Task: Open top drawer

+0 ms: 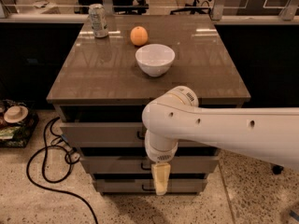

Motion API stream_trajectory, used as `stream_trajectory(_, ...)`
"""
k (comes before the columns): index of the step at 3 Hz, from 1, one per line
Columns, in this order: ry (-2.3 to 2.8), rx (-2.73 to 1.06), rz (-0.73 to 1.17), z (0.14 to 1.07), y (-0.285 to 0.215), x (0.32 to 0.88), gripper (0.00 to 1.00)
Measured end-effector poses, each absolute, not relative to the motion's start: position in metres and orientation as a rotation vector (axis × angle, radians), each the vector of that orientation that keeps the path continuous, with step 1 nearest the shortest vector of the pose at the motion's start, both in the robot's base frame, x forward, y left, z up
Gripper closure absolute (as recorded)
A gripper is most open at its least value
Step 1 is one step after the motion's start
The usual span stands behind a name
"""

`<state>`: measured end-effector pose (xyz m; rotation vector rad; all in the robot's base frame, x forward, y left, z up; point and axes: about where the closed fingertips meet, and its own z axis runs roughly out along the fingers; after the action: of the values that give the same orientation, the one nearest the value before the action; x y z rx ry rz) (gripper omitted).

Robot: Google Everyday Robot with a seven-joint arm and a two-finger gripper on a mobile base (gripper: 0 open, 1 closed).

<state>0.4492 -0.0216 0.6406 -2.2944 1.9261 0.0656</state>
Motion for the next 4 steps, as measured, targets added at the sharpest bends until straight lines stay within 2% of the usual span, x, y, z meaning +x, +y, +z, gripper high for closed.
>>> stream_trajectory(2,1.94,-2.395,0.024,0.642,-0.023,0.461,0.0)
stream_trajectory(4,1.959,-2.451,0.075,0.622,-0.021,0.461,0.0)
